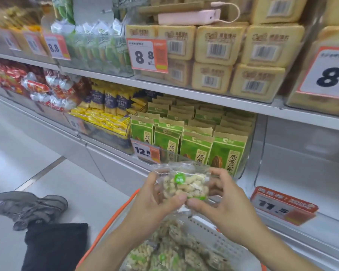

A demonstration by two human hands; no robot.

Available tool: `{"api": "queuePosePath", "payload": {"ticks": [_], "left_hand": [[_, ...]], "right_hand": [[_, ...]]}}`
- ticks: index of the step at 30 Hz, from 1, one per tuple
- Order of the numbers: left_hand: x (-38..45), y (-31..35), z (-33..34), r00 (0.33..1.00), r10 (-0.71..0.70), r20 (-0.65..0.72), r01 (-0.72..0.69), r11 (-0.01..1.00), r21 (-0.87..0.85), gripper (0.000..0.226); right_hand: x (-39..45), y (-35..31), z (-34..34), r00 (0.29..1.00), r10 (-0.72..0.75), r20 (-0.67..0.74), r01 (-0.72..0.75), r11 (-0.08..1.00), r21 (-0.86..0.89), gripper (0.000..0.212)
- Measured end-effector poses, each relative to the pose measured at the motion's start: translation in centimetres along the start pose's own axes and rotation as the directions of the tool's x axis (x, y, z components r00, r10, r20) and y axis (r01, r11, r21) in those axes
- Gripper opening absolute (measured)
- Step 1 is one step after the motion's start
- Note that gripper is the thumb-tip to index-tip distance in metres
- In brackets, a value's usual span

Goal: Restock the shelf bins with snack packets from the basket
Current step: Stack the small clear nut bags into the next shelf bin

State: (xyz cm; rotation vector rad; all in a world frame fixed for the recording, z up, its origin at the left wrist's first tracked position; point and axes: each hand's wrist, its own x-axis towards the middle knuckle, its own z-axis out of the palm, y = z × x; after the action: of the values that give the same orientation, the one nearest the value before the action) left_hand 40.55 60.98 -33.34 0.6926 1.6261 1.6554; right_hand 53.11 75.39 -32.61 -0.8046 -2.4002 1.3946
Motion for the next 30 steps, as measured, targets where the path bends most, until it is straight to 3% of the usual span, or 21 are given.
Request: {"api": "queuePosePath", "payload": {"ticks": [3, 7, 9, 12, 16, 19, 22, 25, 28, 30], "left_hand": [[-0.2, 0.2, 1.2, 0.999, 0.031, 0.011, -0.031, 0.999, 0.021, 0.043], [0.2, 0.4, 3.0, 0.986, 0.018, -0.164, -0.031, 0.996, -0.079, 0.029], [0.6, 0.4, 3.8, 0.96, -0.01, -0.279, -0.054, 0.974, -0.22, 0.043], [1.0, 0.2, 5.2, 0.918, -0.079, -0.388, -0.096, 0.907, -0.411, 0.044], [0.1, 0.0, 7.8, 0.926, -0.062, -0.373, -0.145, 0.854, -0.5, 0.028], [-0.8, 0.1, 8.1, 0.927, -0.019, -0.375, -0.185, 0.846, -0.5, 0.024], [-1.2, -0.1, 7.6, 0.924, -0.022, -0.382, -0.191, 0.838, -0.512, 0.025], [-1.7, 0.3, 8.1, 0.931, -0.036, -0.363, -0.189, 0.804, -0.564, 0.033], [-1.8, 0.7, 9.1, 0.944, -0.047, -0.327, -0.186, 0.742, -0.644, 0.022], [-1.6, 0.6, 9.6, 0.95, -0.022, -0.312, -0.198, 0.732, -0.652, 0.023]], "right_hand": [[-0.6, -0.4, -1.9, 0.999, -0.023, -0.04, 0.021, 0.998, -0.053, 0.056], [-1.2, -0.1, -5.3, 0.996, -0.005, -0.086, -0.003, 0.996, -0.094, 0.05], [-1.5, 0.5, -6.6, 0.996, 0.034, -0.078, -0.024, 0.992, 0.122, 0.053], [-2.2, 1.6, -6.9, 0.99, 0.137, -0.013, -0.113, 0.861, 0.497, 0.057], [-3.4, 3.3, -4.9, 0.971, 0.239, -0.003, -0.187, 0.766, 0.616, 0.078], [-3.8, 3.3, -4.7, 0.967, 0.252, -0.04, -0.157, 0.71, 0.687, 0.072], [-4.0, 3.1, -5.2, 0.982, 0.179, 0.061, -0.162, 0.637, 0.754, 0.079], [-4.2, 2.7, -4.6, 0.985, 0.156, 0.072, -0.157, 0.645, 0.748, 0.081], [-4.3, 2.5, -3.7, 0.981, 0.189, 0.039, -0.156, 0.659, 0.736, 0.082], [-4.3, 2.1, -3.6, 0.981, 0.176, 0.082, -0.174, 0.607, 0.775, 0.078]]}}
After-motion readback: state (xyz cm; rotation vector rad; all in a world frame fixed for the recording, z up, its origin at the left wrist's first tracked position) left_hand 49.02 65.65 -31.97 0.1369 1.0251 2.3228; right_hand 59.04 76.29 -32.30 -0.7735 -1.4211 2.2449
